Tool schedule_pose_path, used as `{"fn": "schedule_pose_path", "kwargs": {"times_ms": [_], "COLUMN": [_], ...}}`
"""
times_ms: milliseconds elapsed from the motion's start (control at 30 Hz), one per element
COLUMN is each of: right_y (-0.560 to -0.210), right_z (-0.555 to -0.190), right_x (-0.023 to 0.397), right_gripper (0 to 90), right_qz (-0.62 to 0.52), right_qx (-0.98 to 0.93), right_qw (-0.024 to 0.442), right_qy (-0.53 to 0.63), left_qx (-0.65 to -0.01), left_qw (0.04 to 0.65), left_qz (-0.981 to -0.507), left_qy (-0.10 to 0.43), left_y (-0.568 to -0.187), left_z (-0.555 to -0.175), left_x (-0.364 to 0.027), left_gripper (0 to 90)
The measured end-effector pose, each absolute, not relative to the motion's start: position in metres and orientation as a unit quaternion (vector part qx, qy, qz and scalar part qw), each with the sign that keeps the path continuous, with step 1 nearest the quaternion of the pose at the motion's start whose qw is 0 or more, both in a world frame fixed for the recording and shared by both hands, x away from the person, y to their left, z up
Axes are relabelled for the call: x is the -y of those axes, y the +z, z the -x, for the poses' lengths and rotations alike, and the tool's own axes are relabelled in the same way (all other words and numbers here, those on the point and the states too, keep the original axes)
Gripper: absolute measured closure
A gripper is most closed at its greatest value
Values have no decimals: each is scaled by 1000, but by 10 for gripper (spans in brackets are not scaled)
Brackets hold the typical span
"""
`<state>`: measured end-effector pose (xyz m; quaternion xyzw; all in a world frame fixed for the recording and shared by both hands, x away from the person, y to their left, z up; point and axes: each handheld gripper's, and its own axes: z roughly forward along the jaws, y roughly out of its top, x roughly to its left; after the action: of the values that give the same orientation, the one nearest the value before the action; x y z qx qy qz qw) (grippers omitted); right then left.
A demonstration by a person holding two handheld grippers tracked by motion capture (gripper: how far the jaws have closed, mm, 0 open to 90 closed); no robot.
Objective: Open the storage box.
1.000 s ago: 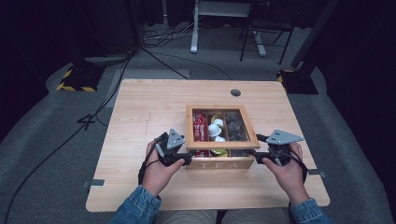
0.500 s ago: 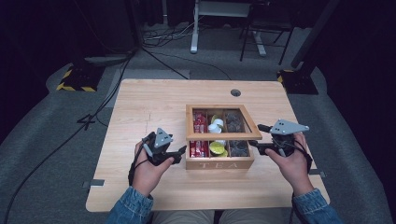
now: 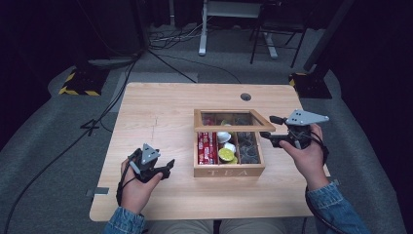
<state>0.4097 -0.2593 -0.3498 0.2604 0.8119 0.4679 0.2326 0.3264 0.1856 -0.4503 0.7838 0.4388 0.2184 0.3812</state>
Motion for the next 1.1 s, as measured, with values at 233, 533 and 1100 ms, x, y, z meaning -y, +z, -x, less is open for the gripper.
{"fn": "schedule_pose_path", "kwargs": {"times_ms": [233, 533, 1100], "right_y": [-340, -329, -307], "right_z": [-425, -446, -490], "right_x": [255, 250, 245], "right_gripper": [367, 423, 461], "right_qz": [-249, -242, -264], "right_qx": [-809, -803, -774], "right_qw": [237, 237, 237], "right_qy": [476, 490, 524], "left_qx": [-459, -479, -482], "left_qw": [364, 352, 352], "left_qz": [-780, -773, -776], "left_qy": [221, 222, 205], "left_y": [-469, -484, -499], "left_z": [-317, -314, -327], "left_x": [-208, -232, -236], "left_gripper": [323, 327, 321]}}
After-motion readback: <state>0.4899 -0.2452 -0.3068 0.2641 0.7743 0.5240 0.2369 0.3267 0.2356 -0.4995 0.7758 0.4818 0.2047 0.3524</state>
